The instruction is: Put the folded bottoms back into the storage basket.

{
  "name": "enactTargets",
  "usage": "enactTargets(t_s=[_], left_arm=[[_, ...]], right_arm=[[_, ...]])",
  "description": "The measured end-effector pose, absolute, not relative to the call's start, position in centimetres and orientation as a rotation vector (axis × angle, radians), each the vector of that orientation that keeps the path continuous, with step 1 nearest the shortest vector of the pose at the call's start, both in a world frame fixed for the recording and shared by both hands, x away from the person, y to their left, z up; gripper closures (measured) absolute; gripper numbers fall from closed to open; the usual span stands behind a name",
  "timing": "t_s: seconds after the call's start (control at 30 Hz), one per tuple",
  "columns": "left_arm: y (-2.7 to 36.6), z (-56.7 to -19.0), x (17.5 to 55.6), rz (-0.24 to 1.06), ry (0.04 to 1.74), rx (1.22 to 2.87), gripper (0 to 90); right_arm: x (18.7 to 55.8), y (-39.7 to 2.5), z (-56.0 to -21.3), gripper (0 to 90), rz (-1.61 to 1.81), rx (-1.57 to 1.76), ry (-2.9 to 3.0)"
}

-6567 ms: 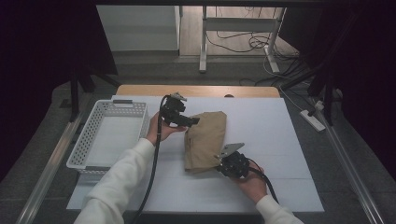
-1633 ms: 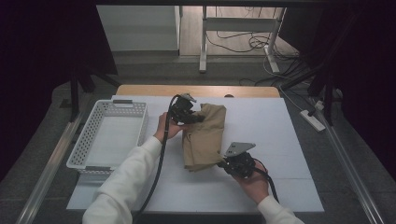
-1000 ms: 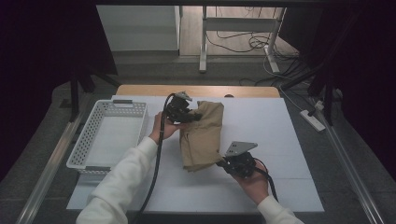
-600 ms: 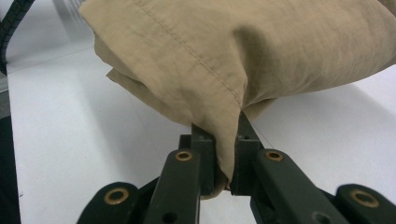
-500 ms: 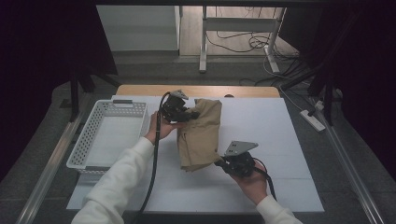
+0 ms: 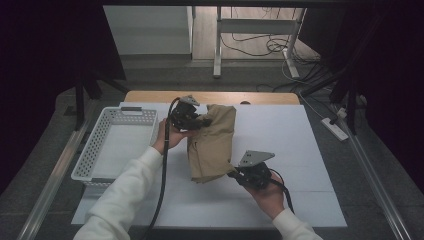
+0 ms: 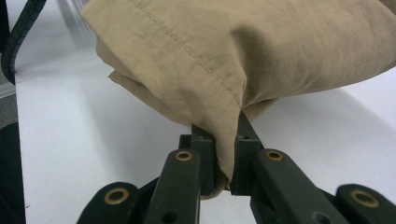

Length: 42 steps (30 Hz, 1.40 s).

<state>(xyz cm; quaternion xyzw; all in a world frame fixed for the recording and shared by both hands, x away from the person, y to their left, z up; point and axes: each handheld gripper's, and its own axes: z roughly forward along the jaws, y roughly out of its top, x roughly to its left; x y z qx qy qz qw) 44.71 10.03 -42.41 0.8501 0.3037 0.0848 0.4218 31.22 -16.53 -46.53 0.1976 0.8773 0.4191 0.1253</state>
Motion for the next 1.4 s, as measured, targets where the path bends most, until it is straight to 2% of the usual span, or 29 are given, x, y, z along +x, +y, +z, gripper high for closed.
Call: enactTargets(t_s=[1.4], left_arm=[[13.9, -39.9, 43.1, 0.282, 0.787, 2.084, 72.0]], right_arm=[[31.4, -14.0, -44.7, 82.8, 1.294, 0.522, 2.526]])
